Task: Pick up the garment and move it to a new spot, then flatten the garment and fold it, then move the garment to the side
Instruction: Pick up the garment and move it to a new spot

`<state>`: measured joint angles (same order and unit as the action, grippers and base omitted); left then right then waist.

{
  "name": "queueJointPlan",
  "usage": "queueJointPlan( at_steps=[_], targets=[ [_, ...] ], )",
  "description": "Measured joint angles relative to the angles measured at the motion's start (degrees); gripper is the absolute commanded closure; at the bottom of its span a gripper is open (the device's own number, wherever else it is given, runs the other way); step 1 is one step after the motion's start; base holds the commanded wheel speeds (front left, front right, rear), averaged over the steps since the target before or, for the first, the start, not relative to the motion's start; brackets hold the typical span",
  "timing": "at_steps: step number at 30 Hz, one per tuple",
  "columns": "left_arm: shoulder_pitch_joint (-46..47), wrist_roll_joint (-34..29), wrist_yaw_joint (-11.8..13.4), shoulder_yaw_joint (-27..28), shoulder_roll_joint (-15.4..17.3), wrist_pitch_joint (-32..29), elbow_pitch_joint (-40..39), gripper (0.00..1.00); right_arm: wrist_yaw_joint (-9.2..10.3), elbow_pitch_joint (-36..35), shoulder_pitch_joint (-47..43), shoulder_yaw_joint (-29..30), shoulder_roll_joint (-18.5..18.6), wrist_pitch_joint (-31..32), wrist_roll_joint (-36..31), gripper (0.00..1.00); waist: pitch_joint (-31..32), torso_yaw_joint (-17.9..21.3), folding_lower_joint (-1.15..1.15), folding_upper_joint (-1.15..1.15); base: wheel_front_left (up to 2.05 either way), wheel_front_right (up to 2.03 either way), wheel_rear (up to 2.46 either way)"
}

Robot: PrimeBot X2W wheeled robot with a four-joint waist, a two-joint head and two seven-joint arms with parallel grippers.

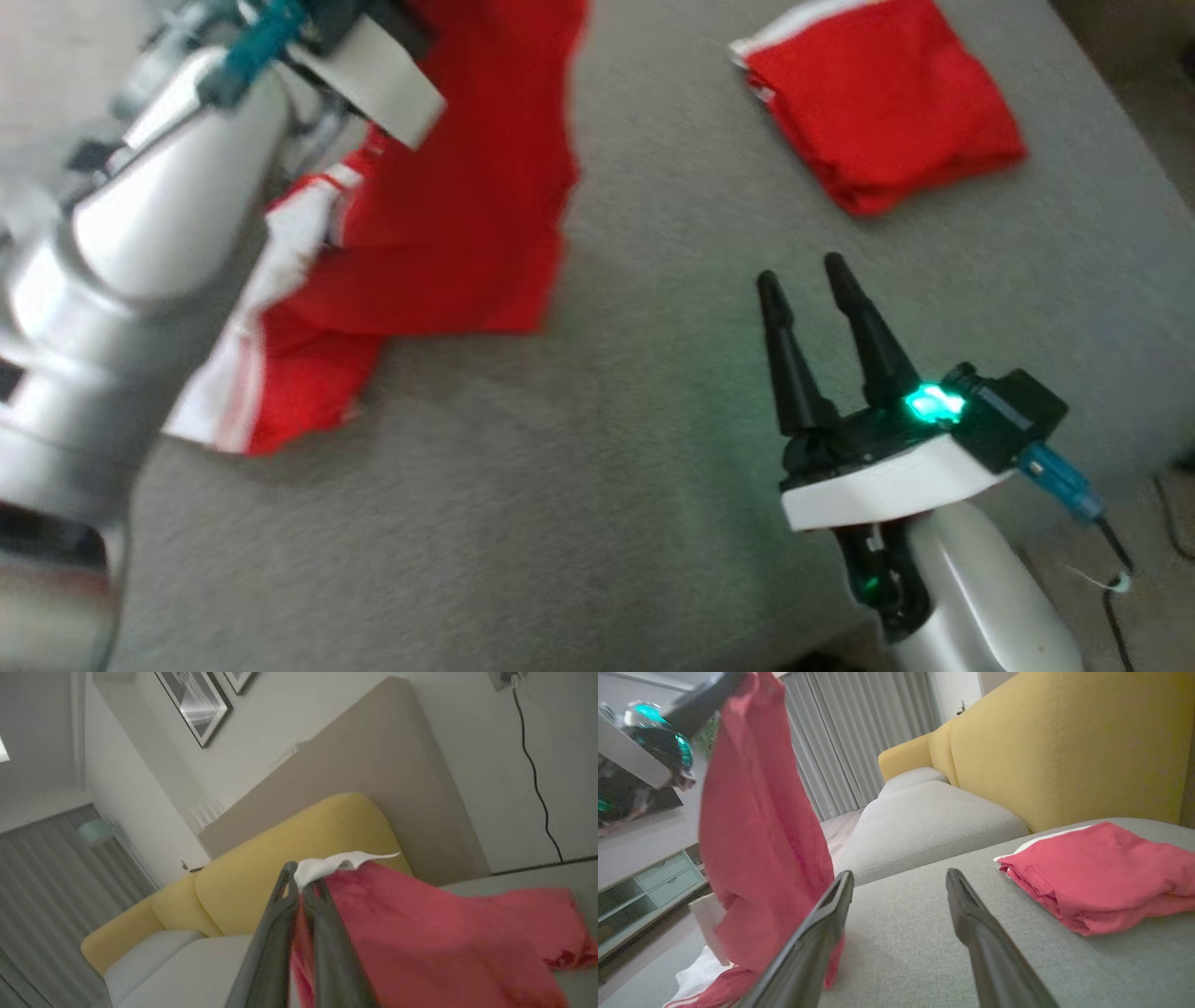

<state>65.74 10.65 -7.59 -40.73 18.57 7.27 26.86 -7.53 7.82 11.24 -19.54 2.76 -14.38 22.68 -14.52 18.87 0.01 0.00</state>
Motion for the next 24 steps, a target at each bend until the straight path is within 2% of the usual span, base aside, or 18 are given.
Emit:
queueJointPlan(
  at_steps=[1,2,3,4,11,16,21,24],
  targets=[
    [1.24,0.51,0.0,-1.29,0.54,-0.22,2.75,1.0,0.0,-0.54,0.07,-0.64,0.0,0.0,0.27,0.0,-0.65,1.07,0.0,0.0,0.0,0.0,0.0],
    [2.55,0.63,0.0,-2.54,0.97,-0.22,5.45,0.61,0.0,-0.98,0.05,-1.31,-0.01,0.0,0.53,0.0,-1.36,2.1,0.0,0.0,0.0,0.0,0.0],
    [3.77,0.65,0.0,-3.03,1.08,-0.05,7.75,0.04,0.0,-1.36,0.05,-1.89,0.0,-0.01,0.64,0.0,-2.1,3.0,0.0,0.0,0.0,0.0,0.0],
    [5.02,0.64,0.0,-3.28,1.02,0.23,10.01,0.0,0.0,-1.68,0.06,-2.35,0.0,-0.01,0.93,0.0,-2.86,3.81,0.0,0.0,0.0,0.0,0.0],
    [10.57,1.92,0.0,-3.59,-1.97,3.58,21.72,0.0,0.0,-2.35,0.29,-3.76,-0.01,-0.01,1.11,0.0,-7.33,6.39,0.01,0.0,0.0,0.0,0.0],
    [10.49,3.93,0.0,-4.15,-4.76,5.95,24.29,0.0,0.0,-2.18,1.34,-2.53,-0.01,-0.01,0.71,0.0,-7.45,3.91,-0.01,0.0,0.0,0.0,0.0],
    [9.18,6.09,0.09,-2.87,-4.19,7.02,24.59,0.0,0.0,-1.23,1.52,-0.34,-0.01,-0.01,-0.88,0.0,-6.41,0.31,-0.01,0.0,0.0,0.0,0.0],
    [5.64,7.69,1.43,-0.97,-3.58,7.33,22.57,0.0,0.0,-0.42,1.5,1.55,-0.01,-0.01,-2.16,0.0,-5.23,-2.05,-0.01,0.0,0.0,0.0,0.0]
  ],
)
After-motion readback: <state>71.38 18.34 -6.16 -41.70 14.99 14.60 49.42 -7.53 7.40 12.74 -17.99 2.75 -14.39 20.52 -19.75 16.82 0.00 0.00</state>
